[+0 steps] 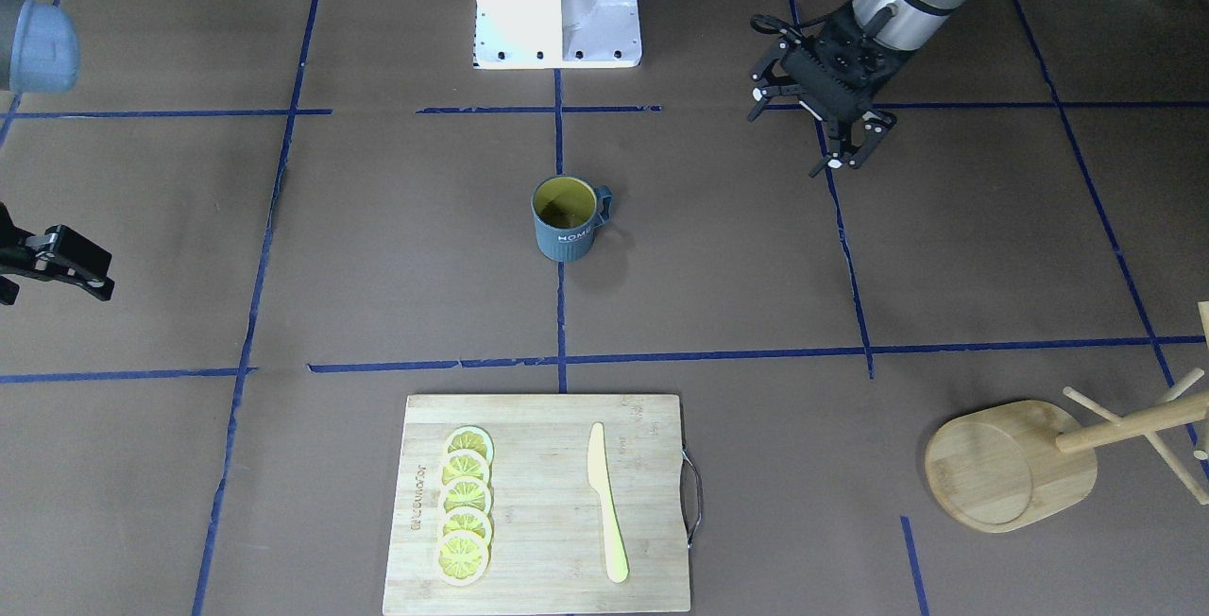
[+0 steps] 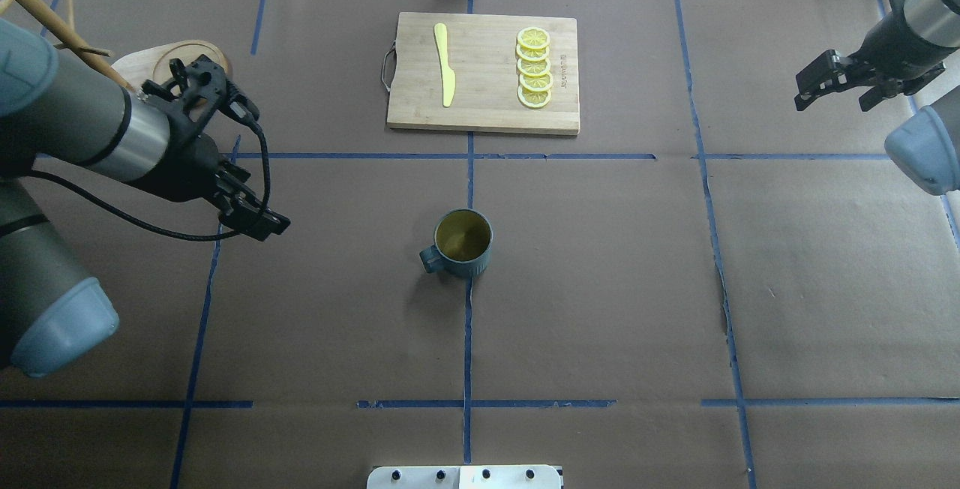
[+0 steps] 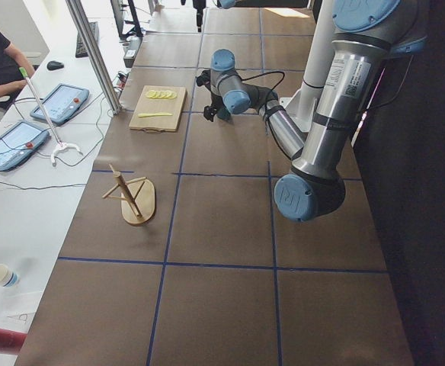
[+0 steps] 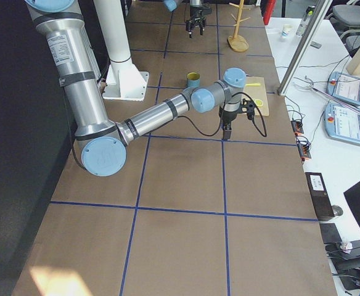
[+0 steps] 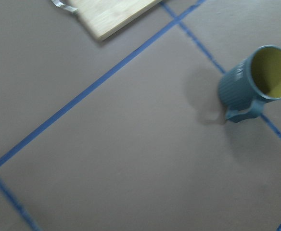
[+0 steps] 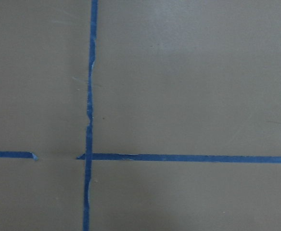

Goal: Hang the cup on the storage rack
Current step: 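Move the left gripper over the teal mug's rim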

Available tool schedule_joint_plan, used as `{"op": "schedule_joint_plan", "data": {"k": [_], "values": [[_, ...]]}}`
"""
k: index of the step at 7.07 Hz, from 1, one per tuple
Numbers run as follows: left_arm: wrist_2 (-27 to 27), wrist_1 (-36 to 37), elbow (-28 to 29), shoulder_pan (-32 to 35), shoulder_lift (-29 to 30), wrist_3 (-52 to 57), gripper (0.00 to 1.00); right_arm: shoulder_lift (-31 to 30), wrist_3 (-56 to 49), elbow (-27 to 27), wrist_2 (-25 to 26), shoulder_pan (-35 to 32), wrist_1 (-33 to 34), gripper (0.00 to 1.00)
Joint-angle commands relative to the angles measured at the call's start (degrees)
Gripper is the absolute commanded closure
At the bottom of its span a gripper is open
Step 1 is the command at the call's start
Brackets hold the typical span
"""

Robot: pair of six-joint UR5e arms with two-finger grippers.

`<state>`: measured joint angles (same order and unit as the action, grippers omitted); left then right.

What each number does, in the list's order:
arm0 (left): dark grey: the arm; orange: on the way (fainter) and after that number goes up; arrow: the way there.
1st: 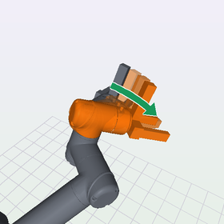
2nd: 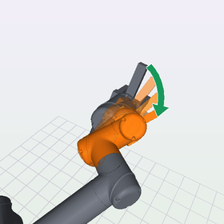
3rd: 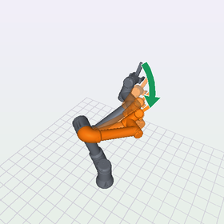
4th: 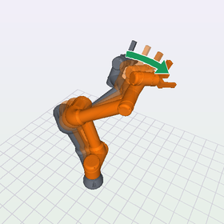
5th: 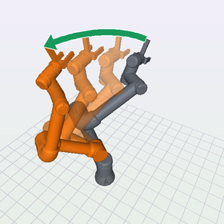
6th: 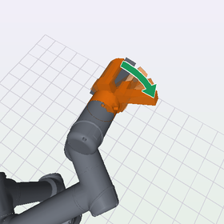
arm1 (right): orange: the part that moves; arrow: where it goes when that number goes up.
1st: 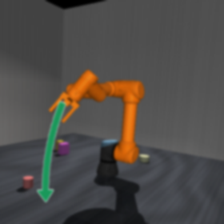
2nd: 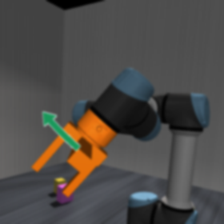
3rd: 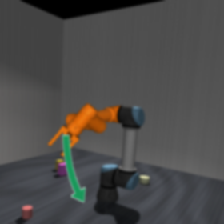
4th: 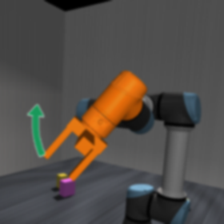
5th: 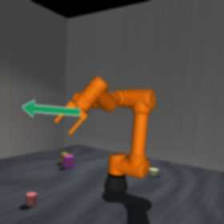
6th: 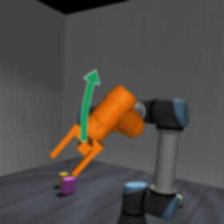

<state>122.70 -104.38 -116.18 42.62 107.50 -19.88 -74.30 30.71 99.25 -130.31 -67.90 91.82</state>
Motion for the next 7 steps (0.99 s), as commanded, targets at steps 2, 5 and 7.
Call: {"op": "schedule_joint_plan", "data": {"k": [2,5,7], "values": [[-5.25,-19.39,12.94,-7.10,3.75,-0.16,0.00,-0.76,-9.69,-5.73,-2.75,-5.22,0.02,0.00],[-16.96,-20.77,13.69,-14.13,5.34,-0.34,0.00,-0.85,-9.70,-5.82,-3.90,-5.22,-0.07,0.00],[-17.06,-20.60,14.92,-15.98,7.02,0.27,0.00,-0.59,-9.35,-5.91,-4.25,-5.22,0.02,0.00]]}}
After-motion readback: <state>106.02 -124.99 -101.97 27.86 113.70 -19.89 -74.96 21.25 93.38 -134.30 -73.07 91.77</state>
